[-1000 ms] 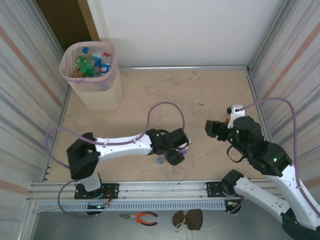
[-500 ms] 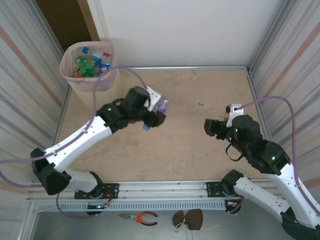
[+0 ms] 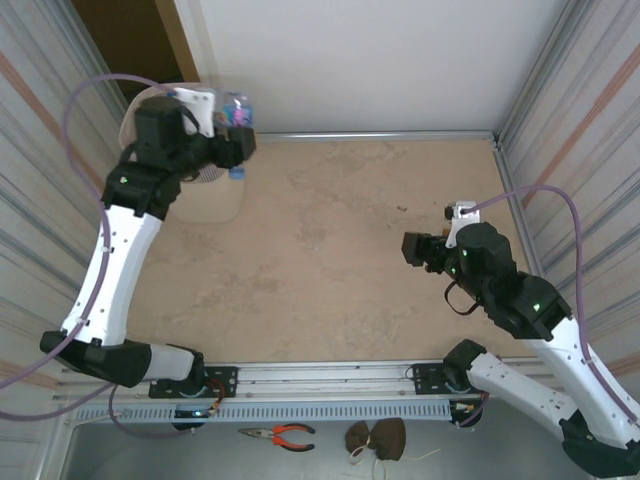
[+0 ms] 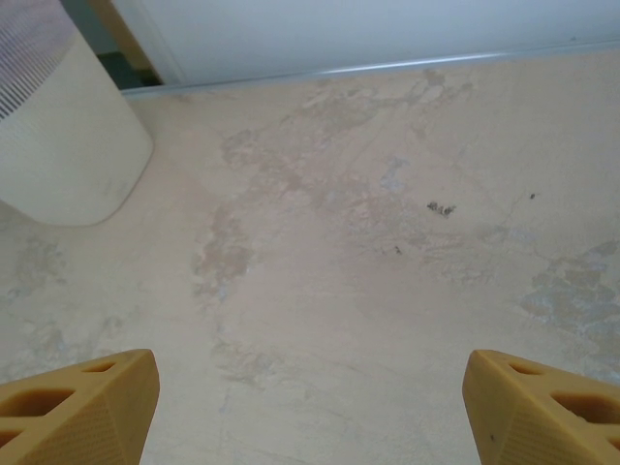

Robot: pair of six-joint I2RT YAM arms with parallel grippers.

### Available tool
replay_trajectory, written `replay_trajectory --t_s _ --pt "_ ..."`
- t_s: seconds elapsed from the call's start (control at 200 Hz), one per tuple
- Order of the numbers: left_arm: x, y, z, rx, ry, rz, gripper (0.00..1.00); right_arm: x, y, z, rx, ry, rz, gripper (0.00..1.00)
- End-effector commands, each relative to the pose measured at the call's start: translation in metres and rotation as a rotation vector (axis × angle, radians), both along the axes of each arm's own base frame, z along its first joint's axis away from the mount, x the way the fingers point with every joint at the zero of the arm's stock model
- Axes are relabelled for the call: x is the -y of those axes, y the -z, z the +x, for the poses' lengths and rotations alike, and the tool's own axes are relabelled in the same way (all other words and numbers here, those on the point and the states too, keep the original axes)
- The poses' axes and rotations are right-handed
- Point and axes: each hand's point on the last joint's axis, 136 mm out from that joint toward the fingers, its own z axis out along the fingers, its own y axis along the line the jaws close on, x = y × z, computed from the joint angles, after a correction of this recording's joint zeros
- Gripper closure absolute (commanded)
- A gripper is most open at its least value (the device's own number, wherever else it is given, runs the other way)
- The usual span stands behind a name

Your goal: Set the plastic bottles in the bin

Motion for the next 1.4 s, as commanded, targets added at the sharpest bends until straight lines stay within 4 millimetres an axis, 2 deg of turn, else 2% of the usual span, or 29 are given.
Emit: replay_trajectory --t_s 0.0,0.16,0.245,0.426,0.491,0.676,0.807,0.942,1.227,1.393 --pt "-0.017 -0.024 0.014 0.026 -0.044 -0.122 0.35 -0.001 -0.005 0.005 0.023 0.004 0.006 0.19" --pt "-0.059 -0.033 0.041 0.033 -0.252 -0.174 0.33 -0.003 -0.001 0.008 0.015 0.002 0.002 0.18" --pt "-0.082 -0.031 0.051 0.019 -0.36 -0.194 0.3 -0.004 0.0 0.01 0.01 0.002 -0.001 0.18" --pt "-0.119 -0.024 0.069 -0.011 -0.492 -0.213 0.3 -0.005 0.003 0.015 -0.002 -0.002 -0.005 0.18" --pt "-0.135 -0.018 0.071 -0.039 -0.537 -0.204 0.3 -0.005 0.004 0.015 -0.006 -0.002 -0.004 0.18" --pt "-0.199 0.004 0.069 -0.1 -0.711 -0.195 0.31 -0.004 0.009 0.017 -0.016 0.002 0.0 0.18" --pt "-0.23 0.026 0.074 -0.163 -0.782 -0.246 0.31 -0.003 0.011 0.018 -0.025 0.002 0.004 0.17" --pt "-0.239 0.044 0.082 -0.226 -0.817 -0.306 0.31 -0.003 0.014 0.02 -0.034 0.001 0.009 0.17" --pt "-0.234 0.088 0.099 -0.374 -0.847 -0.437 0.29 -0.002 0.021 0.021 -0.051 0.005 0.02 0.17" --pt "-0.232 0.099 0.101 -0.412 -0.868 -0.504 0.3 -0.001 0.023 0.021 -0.055 0.009 0.024 0.17"
